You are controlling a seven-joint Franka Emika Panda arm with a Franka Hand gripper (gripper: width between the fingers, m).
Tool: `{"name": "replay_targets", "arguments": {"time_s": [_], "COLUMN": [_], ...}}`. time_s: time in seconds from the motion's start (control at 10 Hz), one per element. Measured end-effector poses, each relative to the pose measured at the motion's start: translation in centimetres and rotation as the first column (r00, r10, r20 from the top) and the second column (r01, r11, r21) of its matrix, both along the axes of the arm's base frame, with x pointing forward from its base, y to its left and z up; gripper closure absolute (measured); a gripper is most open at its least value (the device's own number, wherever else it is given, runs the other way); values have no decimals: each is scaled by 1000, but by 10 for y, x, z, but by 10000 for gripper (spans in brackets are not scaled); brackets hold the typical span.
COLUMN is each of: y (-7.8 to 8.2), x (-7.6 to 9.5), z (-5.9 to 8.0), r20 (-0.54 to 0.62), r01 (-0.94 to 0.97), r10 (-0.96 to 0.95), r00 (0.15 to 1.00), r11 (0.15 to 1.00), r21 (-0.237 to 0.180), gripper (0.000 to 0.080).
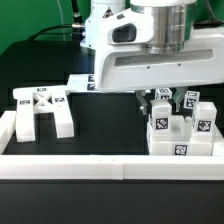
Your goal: Assemble chair
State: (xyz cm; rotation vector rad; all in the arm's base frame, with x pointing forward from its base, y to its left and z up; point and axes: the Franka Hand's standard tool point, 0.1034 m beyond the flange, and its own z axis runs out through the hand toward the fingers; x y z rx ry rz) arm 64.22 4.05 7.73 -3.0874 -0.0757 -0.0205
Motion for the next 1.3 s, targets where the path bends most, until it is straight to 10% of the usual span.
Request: {"name": "replay_targets", "arguments": {"time_s": [0.7, 1.3], "y": [3, 6], "x": [0, 0], "z": [0, -2], "r20": [-30, -60], "r01": [474, 873], "r10": [-473, -872], "r00": [880, 486], "r11": [881, 487], "r21": [4, -2], "gripper": [509, 509]}}
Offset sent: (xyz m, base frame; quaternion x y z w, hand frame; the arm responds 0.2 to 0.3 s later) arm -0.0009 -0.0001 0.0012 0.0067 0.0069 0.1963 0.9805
